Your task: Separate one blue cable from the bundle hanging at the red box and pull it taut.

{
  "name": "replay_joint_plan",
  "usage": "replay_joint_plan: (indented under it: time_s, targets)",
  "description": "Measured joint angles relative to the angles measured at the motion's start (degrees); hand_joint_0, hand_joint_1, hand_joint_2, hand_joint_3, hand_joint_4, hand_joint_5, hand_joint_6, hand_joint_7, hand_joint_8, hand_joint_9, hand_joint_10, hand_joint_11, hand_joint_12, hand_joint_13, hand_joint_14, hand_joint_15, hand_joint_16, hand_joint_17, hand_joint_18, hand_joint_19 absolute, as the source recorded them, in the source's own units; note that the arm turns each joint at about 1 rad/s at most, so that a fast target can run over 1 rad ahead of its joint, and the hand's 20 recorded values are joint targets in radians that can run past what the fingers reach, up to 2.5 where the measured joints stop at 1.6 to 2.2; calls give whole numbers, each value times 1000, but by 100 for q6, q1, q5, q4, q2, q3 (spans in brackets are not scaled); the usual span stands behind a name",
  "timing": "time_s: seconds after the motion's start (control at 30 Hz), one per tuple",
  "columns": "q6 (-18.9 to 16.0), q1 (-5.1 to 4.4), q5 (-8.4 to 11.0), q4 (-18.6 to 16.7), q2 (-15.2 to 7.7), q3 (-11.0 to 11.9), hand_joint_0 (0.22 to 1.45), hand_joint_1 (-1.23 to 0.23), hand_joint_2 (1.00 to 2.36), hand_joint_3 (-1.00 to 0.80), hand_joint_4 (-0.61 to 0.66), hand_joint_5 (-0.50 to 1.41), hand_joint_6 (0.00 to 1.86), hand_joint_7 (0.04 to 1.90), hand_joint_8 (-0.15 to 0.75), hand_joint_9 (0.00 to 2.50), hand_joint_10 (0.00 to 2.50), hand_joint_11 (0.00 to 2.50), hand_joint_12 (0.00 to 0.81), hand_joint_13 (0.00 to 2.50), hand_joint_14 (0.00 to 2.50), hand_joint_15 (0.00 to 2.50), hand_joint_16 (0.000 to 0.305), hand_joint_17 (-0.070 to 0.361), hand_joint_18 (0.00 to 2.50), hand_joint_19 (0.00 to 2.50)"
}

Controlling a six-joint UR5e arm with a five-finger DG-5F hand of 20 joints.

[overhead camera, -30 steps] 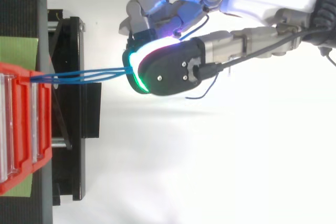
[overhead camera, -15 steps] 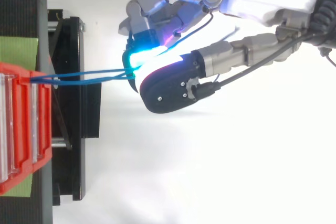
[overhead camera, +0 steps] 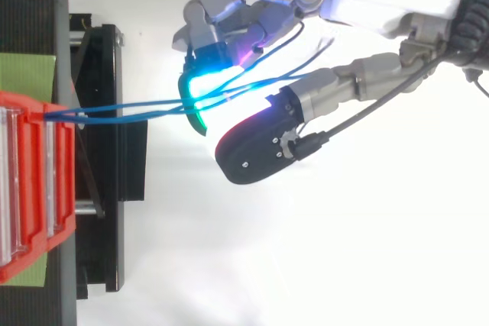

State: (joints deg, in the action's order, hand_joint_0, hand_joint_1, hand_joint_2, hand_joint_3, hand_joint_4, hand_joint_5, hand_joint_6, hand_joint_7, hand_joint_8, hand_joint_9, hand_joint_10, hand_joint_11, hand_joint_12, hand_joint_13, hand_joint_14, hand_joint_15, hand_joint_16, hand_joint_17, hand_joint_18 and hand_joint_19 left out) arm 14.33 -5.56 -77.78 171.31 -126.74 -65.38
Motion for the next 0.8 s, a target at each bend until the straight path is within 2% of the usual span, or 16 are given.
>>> replay_joint_plan:
  time_s: [0.13,0.4,0.47,0.57,0.63,0.67,0.73,0.8]
  targets:
    - [0,0,0,1,0,0,487,-540,1000,-500,166,-180,886,1246,305,924,23,876,325,417,9,231,41,93,347,281]
    - [0,0,4,15,0,-2,521,-322,1000,-500,165,-182,871,1270,299,939,24,870,303,424,9,229,36,82,342,296]
    - [0,0,3,15,0,-3,543,-330,1000,-500,165,-183,869,1281,294,940,25,866,296,421,9,225,35,79,333,297]
    - [0,-2,1,18,0,-3,594,-442,1001,-488,146,-180,864,1297,288,939,25,868,283,415,9,229,33,73,319,299]
    - [0,-3,1,24,0,-3,590,-569,1013,-360,156,-178,865,1328,286,934,25,874,282,409,9,227,33,73,318,281]
    - [0,-4,0,27,0,-2,590,-569,1013,-360,156,-178,865,1328,286,934,25,874,282,409,9,227,33,73,318,281]
    - [0,-2,0,30,0,-4,595,-718,1022,-254,159,-186,878,1372,288,926,24,895,286,405,9,238,33,74,318,280]
    - [0,-2,0,32,0,-3,596,-742,1022,-231,150,-189,879,1403,285,916,27,888,288,405,9,238,34,76,319,273]
